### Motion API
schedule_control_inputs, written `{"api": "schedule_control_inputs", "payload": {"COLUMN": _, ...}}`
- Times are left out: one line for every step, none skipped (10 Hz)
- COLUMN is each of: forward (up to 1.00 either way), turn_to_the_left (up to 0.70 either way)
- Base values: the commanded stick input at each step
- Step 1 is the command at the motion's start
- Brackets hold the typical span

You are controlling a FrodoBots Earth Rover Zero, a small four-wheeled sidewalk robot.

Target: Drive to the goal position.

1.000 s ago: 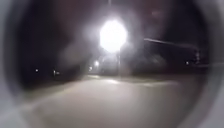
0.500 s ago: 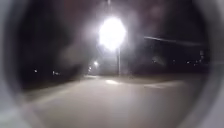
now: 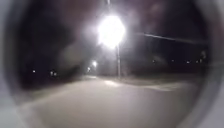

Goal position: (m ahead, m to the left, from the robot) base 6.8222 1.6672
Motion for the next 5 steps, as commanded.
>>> {"api": "schedule_control_inputs", "payload": {"forward": 1.0, "turn_to_the_left": 0.0}}
{"api": "schedule_control_inputs", "payload": {"forward": 1.0, "turn_to_the_left": 0.05}}
{"api": "schedule_control_inputs", "payload": {"forward": 1.0, "turn_to_the_left": 0.28}}
{"api": "schedule_control_inputs", "payload": {"forward": 1.0, "turn_to_the_left": 0.4}}
{"api": "schedule_control_inputs", "payload": {"forward": 1.0, "turn_to_the_left": 0.4}}
